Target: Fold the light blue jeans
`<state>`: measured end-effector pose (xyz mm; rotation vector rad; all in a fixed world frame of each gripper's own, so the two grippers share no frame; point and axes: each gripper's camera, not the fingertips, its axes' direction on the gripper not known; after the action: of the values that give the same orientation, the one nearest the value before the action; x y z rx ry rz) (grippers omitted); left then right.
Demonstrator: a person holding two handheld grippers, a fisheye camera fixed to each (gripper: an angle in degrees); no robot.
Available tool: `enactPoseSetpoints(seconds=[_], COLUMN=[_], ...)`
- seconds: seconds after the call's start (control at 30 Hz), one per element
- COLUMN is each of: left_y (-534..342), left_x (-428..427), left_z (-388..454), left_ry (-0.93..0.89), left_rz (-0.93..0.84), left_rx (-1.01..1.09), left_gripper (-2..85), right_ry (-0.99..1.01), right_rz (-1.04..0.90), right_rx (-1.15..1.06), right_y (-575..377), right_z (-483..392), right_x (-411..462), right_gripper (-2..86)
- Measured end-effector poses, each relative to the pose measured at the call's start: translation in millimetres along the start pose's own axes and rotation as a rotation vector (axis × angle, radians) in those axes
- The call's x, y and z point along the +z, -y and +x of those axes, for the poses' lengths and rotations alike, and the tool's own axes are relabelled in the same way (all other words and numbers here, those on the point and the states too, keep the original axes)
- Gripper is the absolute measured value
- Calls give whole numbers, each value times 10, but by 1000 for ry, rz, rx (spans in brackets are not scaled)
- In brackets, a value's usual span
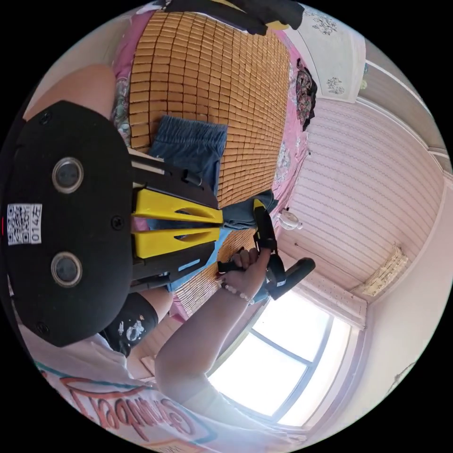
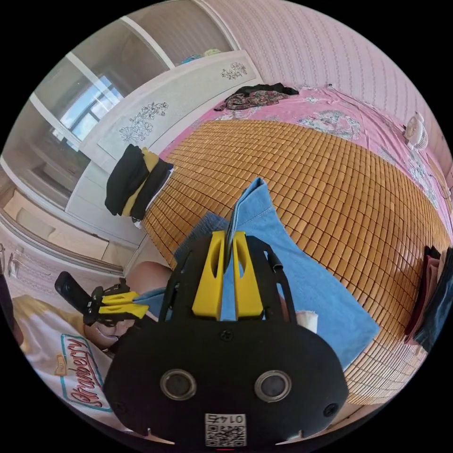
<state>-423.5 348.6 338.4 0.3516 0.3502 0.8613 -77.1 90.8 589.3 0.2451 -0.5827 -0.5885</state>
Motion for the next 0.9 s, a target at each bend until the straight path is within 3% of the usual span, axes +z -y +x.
enactPoseSetpoints(seconds=[0.2,0.3,0.37,0.47,0.63,0.73,0.87,0.9], left_y=[-95,-101,-51,76,151,54,-287,-341], left_x=[-343,-523,-516,-203,813,1438,2071,2097], left_z=[-575,-624,-520,-224,351,630,731,741], left_ry=[292,352,363,262,-46,-37,80,75], left_rz=[-142,-101,-79,-95,-252,-363,-584,-565], left_rx=[-193,-191,-122,24,138,188,252,265], left_gripper=[73,76,63,19,-8,-9,-10,-10], right_ry=[35,23,-153,-353,-252,-239,-209,-205], right_rz=[-141,-21,121,146,-89,-286,-324,-337], right_rx=[-81,-95,-154,-136,-19,27,42,40], right_y=[301,41,-387,-986,-1743,-2016,-2064,-2045], right_z=[-531,-534,-519,-367,-181,-173,-209,-210], right_x=[850,614,217,-102,-97,198,172,145], right_gripper=[85,80,54,21,2,-1,-2,-2])
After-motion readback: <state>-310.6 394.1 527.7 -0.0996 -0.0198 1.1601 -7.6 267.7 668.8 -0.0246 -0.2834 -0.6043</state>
